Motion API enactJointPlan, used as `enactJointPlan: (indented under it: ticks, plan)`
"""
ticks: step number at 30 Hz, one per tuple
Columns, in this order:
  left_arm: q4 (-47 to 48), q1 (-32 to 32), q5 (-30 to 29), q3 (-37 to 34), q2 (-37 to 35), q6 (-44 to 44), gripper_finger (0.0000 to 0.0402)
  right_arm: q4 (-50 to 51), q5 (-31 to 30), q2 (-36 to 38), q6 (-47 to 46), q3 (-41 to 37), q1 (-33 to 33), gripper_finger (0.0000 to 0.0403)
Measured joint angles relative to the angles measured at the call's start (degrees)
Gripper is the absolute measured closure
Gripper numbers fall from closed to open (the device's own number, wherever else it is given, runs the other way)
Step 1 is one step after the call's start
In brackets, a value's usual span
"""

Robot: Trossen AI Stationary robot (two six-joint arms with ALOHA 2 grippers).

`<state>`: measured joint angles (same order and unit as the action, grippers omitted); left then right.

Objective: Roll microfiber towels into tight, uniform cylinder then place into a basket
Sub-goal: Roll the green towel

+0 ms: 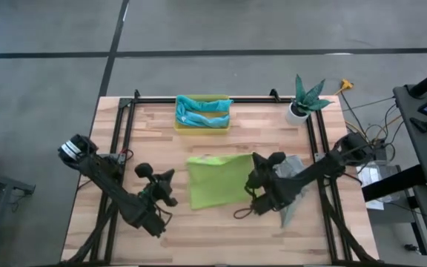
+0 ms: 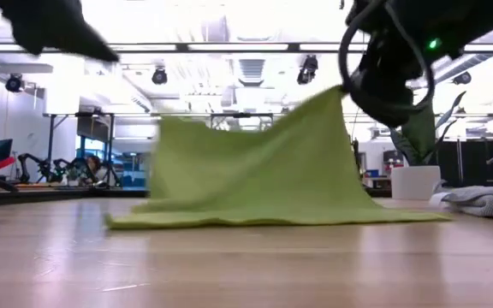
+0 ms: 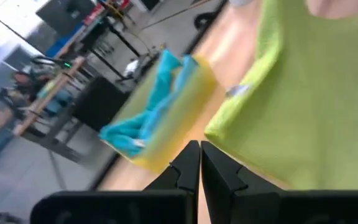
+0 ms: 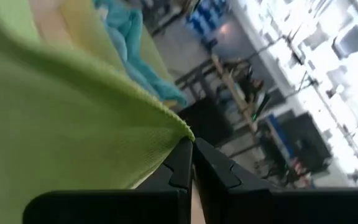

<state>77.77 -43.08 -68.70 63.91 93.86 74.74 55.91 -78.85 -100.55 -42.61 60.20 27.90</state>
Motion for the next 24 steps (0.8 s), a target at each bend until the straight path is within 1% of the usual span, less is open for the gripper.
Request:
enactJointPlan:
  ticks: [2, 4, 6, 9, 11, 13, 15, 16, 18, 22, 24]
  plan:
    - [-7.7, 0.0, 0.4, -2.7, 0.5, -4.0, 0.0401, -0.3, 1.8, 0.0, -0.9, -0.5, -0.7, 0.0394]
    - [-12.7, 0.0, 0.6, -4.5, 1.0, -9.2, 0.0401, -0.9, 3.4, 0.0, -0.8, -0.7, -0.7, 0.0394]
    - [-14.4, 0.4, 0.5, -5.2, 1.3, -12.1, 0.0401, -1.4, 5.1, 0.0, -0.3, -0.8, -0.7, 0.0394]
    - [-14.4, 1.6, 0.0, -5.3, 1.1, -12.1, 0.0401, -1.4, 7.1, 0.0, 0.6, -0.6, -0.7, 0.0394]
    - [-15.3, 2.5, -0.5, -5.2, 0.9, -12.2, 0.0401, -1.6, 7.3, 0.0, 0.9, -0.5, -0.7, 0.0394]
    - [-18.0, 3.5, -0.6, -5.2, 0.9, -13.2, 0.0401, -2.2, 7.5, 0.0, 0.9, -0.4, -0.7, 0.0394]
    - [-23.4, 4.5, 0.0, -5.9, 0.9, -17.0, 0.0401, -3.0, 8.8, 0.0, 1.0, -0.5, -0.7, 0.0394]
    - [-27.0, 5.2, 1.2, -6.4, 0.9, -19.9, 0.0401, -3.0, 9.1, 0.0, 1.0, -0.6, -0.8, 0.0394]
    - [-34.2, 6.7, 5.9, -7.1, 1.2, -27.2, 0.0401, -3.6, 9.2, 0.0, 1.3, -1.2, -0.9, 0.0394]
    - [-52.8, 9.9, 18.3, -10.2, 1.8, -44.2, 0.0401, -4.7, 9.3, 0.0, 2.6, -2.1, -0.9, 0.0394]
    - [-61.4, 11.4, 23.3, -12.2, 1.9, -52.0, 0.0401, -4.8, 9.3, 0.0, 2.7, -2.3, -0.8, 0.0394]
